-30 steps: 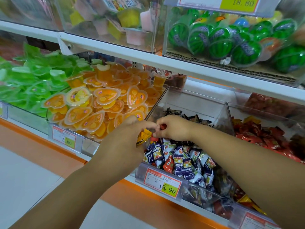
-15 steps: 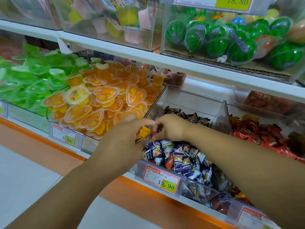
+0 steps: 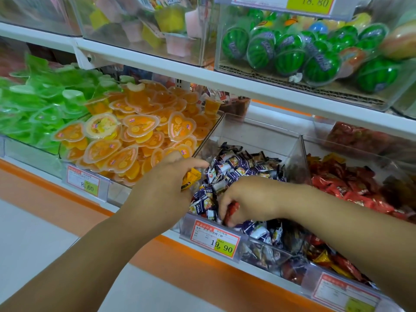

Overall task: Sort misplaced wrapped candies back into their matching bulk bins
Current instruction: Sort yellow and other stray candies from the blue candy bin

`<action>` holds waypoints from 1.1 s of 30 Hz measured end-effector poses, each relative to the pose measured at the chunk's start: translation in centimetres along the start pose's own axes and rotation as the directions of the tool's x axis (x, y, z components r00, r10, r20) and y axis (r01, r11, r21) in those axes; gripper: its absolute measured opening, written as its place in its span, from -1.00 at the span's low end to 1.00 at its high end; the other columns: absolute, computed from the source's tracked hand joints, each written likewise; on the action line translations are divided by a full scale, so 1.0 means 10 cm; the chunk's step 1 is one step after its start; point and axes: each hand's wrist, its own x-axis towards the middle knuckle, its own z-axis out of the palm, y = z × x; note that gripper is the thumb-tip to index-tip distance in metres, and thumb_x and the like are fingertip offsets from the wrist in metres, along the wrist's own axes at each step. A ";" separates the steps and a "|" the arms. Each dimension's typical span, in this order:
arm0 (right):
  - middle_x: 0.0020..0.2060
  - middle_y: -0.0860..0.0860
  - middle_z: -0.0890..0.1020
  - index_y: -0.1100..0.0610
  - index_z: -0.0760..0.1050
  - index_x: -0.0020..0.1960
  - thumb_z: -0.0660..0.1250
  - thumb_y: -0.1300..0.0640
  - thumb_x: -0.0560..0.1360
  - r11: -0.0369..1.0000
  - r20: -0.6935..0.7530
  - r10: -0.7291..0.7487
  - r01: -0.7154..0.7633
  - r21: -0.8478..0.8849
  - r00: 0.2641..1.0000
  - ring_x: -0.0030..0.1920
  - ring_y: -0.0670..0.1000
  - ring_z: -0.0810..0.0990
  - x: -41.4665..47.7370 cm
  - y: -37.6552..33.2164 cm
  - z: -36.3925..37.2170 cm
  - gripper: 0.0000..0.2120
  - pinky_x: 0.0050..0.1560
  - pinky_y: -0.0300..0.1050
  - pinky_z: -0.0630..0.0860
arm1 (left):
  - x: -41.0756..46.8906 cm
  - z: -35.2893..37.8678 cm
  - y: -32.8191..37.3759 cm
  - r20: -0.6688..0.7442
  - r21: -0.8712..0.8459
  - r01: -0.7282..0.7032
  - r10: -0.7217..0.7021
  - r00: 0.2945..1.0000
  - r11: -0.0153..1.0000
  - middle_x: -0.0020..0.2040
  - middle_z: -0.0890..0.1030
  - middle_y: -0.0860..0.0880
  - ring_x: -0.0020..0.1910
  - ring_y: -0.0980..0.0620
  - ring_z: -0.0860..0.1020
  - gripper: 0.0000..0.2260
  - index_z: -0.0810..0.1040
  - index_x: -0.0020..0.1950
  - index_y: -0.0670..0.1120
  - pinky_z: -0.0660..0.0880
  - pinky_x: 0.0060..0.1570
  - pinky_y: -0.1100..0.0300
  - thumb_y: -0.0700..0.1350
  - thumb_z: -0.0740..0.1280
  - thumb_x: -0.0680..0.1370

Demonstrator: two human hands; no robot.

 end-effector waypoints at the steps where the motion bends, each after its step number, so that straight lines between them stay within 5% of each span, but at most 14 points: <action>1: -0.12 -0.20 0.66 -0.08 0.64 0.04 0.45 -0.04 0.44 0.996 -0.073 0.022 -0.015 0.091 0.997 -0.18 -0.24 0.52 -0.02 0.03 0.00 -0.82 -0.14 -0.28 0.39 | 0.00 0.00 0.01 -0.002 0.000 0.002 -0.002 1.000 1.000 -0.13 0.30 0.20 -0.30 0.08 0.41 -0.56 0.38 0.34 0.25 0.29 -0.40 0.21 -0.15 0.33 0.55; 3: -0.26 -0.21 0.64 -0.09 0.65 -0.07 0.46 -0.03 0.43 0.949 -0.217 0.088 -0.016 0.313 0.972 -0.25 -0.26 0.54 -0.14 0.09 -0.06 -0.92 -0.21 -0.35 0.40 | 0.00 -0.01 0.02 -0.008 0.004 0.001 -0.001 1.000 1.000 -0.14 0.29 0.21 -0.30 0.08 0.42 -0.58 0.39 0.34 0.25 0.33 -0.36 0.17 -0.14 0.33 0.56; 7: -0.20 -0.15 0.68 -0.11 0.66 -0.14 0.46 -0.03 0.42 0.835 -0.469 0.271 0.038 0.549 0.841 -0.20 -0.14 0.60 -0.54 0.22 -0.11 -0.97 -0.13 -0.18 0.50 | -0.01 0.00 0.04 -0.011 0.003 -0.008 0.008 1.000 1.000 -0.13 0.29 0.23 -0.35 0.11 0.41 -0.64 0.41 0.31 0.23 0.29 -0.41 0.22 -0.08 0.31 0.57; 11: -0.19 -0.23 0.66 -0.09 0.64 -0.12 0.46 0.00 0.42 0.836 -0.636 0.446 -0.039 0.547 0.629 -0.17 -0.34 0.55 -0.99 0.54 -0.17 -0.96 -0.14 -0.53 0.35 | -0.01 0.01 0.05 -0.024 -0.009 0.008 -0.008 1.000 1.000 -0.15 0.36 0.12 -0.34 0.07 0.43 -0.63 0.45 0.30 0.21 0.37 -0.37 0.10 -0.12 0.33 0.55; 15: -0.03 -0.07 0.63 0.13 0.64 0.03 0.44 0.13 0.46 0.789 -0.638 0.591 -0.186 0.586 0.494 -0.13 -0.21 0.52 -1.36 0.97 -0.05 -0.84 -0.14 -0.62 0.29 | -0.01 0.01 0.06 -0.014 0.019 0.033 -0.032 0.999 0.999 -0.15 0.37 0.09 -0.39 0.04 0.43 -0.63 0.45 0.29 0.22 0.31 -0.43 0.15 -0.12 0.33 0.55; 19: 0.08 -0.12 0.57 -0.02 0.62 0.12 0.42 0.03 0.48 0.703 -0.470 0.682 -0.325 0.632 0.561 0.05 -0.16 0.47 -1.55 1.19 0.11 -0.78 -0.10 -0.45 0.31 | -0.01 0.02 0.05 -0.023 0.014 0.048 -0.048 0.999 0.999 -0.20 0.36 0.06 -0.50 0.07 0.40 -0.61 0.44 0.30 0.21 0.24 -0.51 0.21 -0.13 0.34 0.54; 22: 0.11 -0.15 0.62 -0.18 0.63 0.02 0.40 -0.02 0.48 0.656 -0.476 0.710 -0.244 0.714 0.519 0.13 -0.10 0.56 -1.61 1.22 0.06 -0.87 0.16 -0.18 0.45 | -0.01 0.02 0.04 -0.009 0.008 0.044 -0.044 0.999 0.999 -0.11 0.37 0.12 -0.49 0.07 0.46 -0.62 0.45 0.29 0.22 0.33 -0.51 0.18 -0.12 0.35 0.54; 23: 0.09 -0.14 0.64 -0.18 0.64 0.00 0.39 -0.01 0.49 0.678 -0.511 0.697 -0.230 0.698 0.502 0.10 -0.09 0.59 -1.60 1.19 0.03 -0.88 0.17 -0.17 0.49 | -0.01 0.01 0.03 -0.002 0.003 0.046 -0.046 0.999 0.999 -0.10 0.38 0.11 -0.46 0.03 0.48 -0.62 0.44 0.30 0.21 0.37 -0.48 0.14 -0.12 0.35 0.54; 25: -0.05 -0.16 0.65 -0.16 0.62 -0.01 0.37 0.03 0.52 0.736 -0.574 0.648 -0.220 0.640 0.500 -0.12 -0.24 0.59 -1.52 0.96 -0.04 -0.89 -0.12 -0.47 0.44 | -0.01 0.00 0.02 0.008 -0.003 0.050 -0.050 0.999 0.999 -0.09 0.38 0.10 -0.41 -0.01 0.48 -0.61 0.44 0.31 0.20 0.39 -0.44 0.10 -0.14 0.34 0.54; 28: -0.23 -0.29 0.56 -0.17 0.61 0.00 0.32 0.02 0.55 0.849 -0.603 0.474 -0.152 0.506 0.642 -0.33 -0.36 0.52 -1.23 0.45 -0.15 -0.88 -0.34 -0.50 0.37 | -0.03 -0.03 0.04 0.004 -0.014 0.050 -0.050 0.999 0.999 -0.08 0.36 0.16 -0.38 0.07 0.41 -0.61 0.43 0.32 0.20 0.30 -0.45 0.19 -0.14 0.33 0.55; 33: 0.04 -0.19 0.56 0.01 0.57 0.23 0.24 0.11 0.61 0.940 -0.310 0.154 -0.043 0.339 0.938 -0.29 -0.38 0.53 -0.30 -0.04 -0.23 -0.76 -0.29 -0.52 0.37 | -0.04 -0.03 -0.01 0.005 -0.089 0.020 -0.020 1.000 0.996 -0.06 0.39 0.18 -0.41 0.09 0.38 -0.62 0.44 0.28 0.23 0.31 -0.44 0.22 -0.16 0.32 0.56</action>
